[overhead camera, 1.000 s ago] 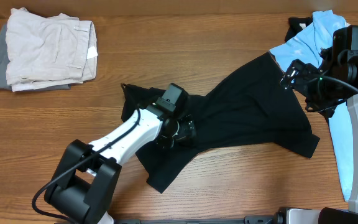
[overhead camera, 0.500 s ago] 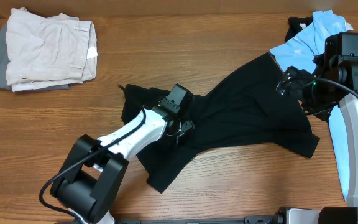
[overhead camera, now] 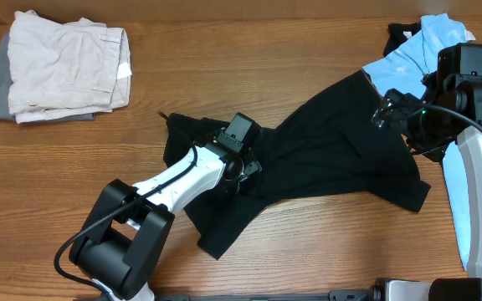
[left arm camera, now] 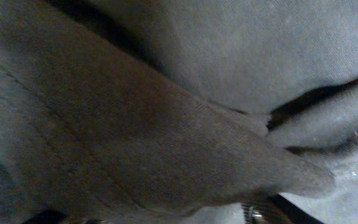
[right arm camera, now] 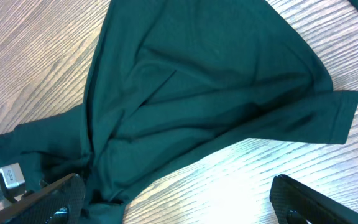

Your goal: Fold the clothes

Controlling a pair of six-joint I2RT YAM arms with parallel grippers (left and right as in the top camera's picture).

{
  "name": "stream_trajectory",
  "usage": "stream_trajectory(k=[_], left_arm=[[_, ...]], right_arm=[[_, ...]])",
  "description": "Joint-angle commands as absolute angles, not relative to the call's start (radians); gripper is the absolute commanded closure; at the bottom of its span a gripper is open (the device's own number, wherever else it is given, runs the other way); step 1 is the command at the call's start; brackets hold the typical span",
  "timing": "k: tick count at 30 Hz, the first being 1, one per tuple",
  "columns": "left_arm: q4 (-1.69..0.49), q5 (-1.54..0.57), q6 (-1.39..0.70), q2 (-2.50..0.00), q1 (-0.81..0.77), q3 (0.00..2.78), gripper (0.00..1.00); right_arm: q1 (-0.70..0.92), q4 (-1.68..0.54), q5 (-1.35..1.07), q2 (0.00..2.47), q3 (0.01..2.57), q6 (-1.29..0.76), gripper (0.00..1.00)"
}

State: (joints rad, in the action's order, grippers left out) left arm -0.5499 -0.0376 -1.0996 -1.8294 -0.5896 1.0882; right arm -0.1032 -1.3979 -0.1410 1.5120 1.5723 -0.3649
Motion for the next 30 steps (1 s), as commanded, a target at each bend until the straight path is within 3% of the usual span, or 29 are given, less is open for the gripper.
stream_trajectory(k=[1,7,13,16,22,27,30], left_arm=[[-0.547,0.052,-1.077,-1.842,-0.595,1.108,0.33],[-0.532,0.082,-1.077,-1.842,-0.587,1.108,0.36],[-0.522,0.084,-1.075,-1.84,-0.587,1.108,0.51],[-0.523,0.081,-1.05,-1.832,-0.587,1.109,0.64],[-0.523,0.08,-1.045,-1.807,-0.587,1.11,0.69],[-0.527,0.077,-1.031,-1.76,-0.587,1.111,0.96],[-0.53,0.078,-1.025,-1.723,-0.588,1.111,0.96]], right_arm=[[-0.099,-1.393,-0.132,1.502,1.57,-0.358,0.0],[-0.099,-1.392,-0.132,1.502,1.57,-0.347,0.0],[-0.099,-1.392,-0.132,1.502,1.57,-0.343,0.0],[-0.099,-1.388,-0.132,1.502,1.57,-0.343,0.0],[-0.099,-1.385,-0.132,1.502,1.57,-0.343,0.0],[-0.099,-1.381,-0.132,1.502,1.57,-0.343,0.0],[-0.099,-1.381,-0.132,1.502,1.57,-0.344,0.0]])
